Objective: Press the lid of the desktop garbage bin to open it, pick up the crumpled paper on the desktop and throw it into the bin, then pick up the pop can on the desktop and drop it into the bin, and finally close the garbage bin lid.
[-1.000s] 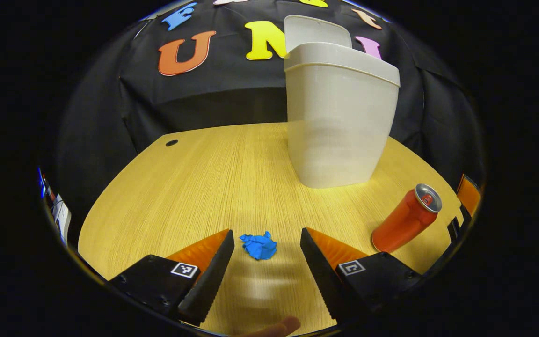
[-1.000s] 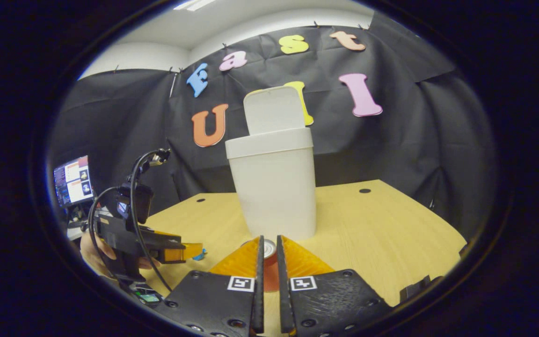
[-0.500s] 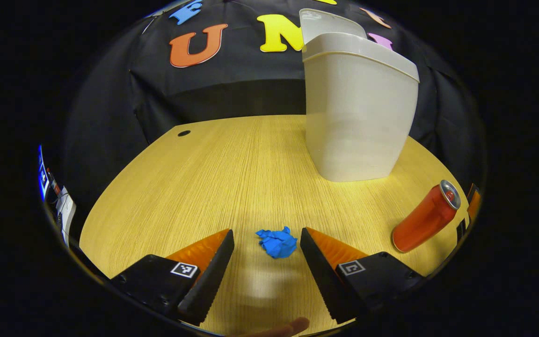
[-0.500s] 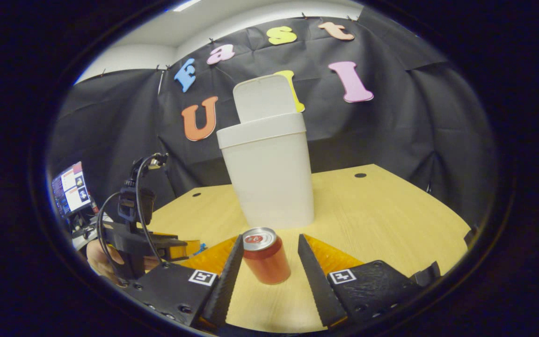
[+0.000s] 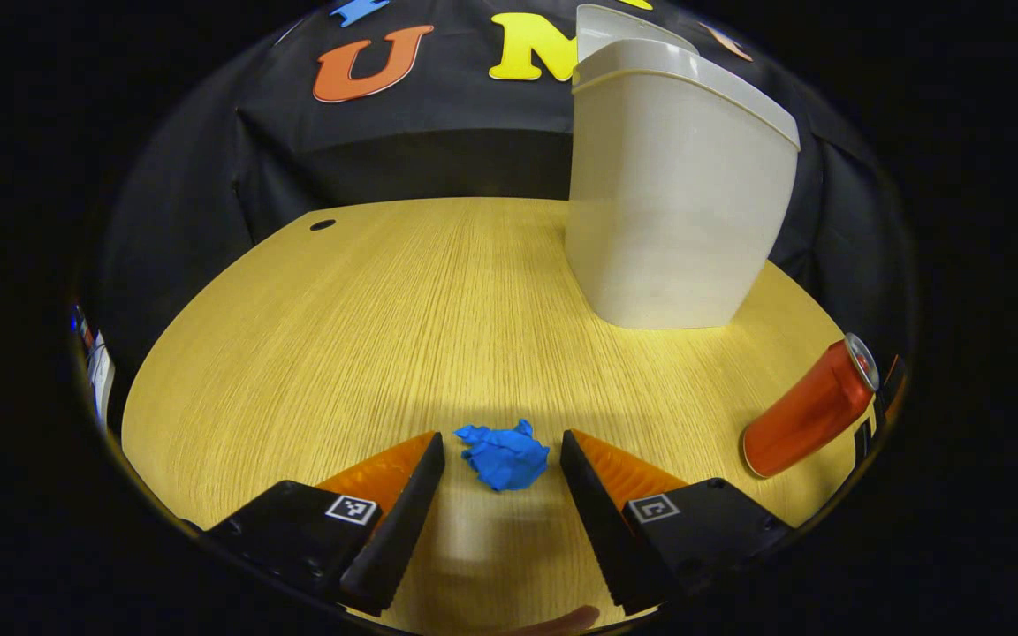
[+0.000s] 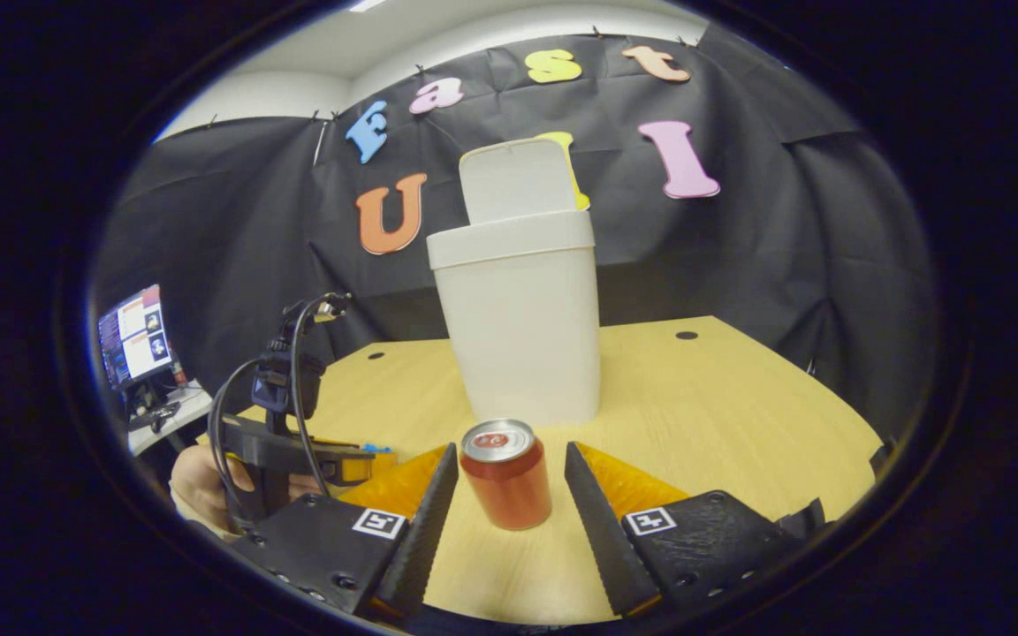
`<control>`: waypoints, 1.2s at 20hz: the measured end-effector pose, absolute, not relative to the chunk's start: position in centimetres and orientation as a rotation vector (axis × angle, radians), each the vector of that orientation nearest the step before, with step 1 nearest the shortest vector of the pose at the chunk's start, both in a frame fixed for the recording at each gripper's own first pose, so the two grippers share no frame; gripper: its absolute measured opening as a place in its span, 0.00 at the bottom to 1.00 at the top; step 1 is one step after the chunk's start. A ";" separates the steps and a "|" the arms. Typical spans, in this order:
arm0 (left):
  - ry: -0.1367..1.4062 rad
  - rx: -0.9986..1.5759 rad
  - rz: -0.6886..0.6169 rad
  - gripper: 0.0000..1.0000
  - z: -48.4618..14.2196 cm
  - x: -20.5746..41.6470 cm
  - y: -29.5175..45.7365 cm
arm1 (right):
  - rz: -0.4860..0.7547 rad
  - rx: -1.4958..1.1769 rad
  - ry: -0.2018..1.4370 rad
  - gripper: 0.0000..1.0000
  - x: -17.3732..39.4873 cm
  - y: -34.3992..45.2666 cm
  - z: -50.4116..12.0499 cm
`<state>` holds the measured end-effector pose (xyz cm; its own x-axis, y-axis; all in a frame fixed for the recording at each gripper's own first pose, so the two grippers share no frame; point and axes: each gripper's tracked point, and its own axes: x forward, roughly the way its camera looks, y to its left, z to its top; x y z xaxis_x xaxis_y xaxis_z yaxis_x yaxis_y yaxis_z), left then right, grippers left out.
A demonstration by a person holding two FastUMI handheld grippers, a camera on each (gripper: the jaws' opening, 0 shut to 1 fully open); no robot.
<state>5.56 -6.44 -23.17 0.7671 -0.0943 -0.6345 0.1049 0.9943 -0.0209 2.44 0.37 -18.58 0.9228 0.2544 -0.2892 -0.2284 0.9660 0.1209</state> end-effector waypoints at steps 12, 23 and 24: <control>0.666 -0.050 -0.184 0.55 -22.7 5.8 -8.6 | 0.234 0.020 0.380 0.96 3.7 0.9 -22.9; 0.489 0.026 -0.134 0.47 -17.5 6.4 -7.3 | 0.232 0.051 0.428 0.97 5.5 1.7 -25.4; 0.478 0.029 -0.139 0.47 -17.5 6.6 -7.2 | 0.228 0.025 0.438 0.97 5.8 1.7 -25.7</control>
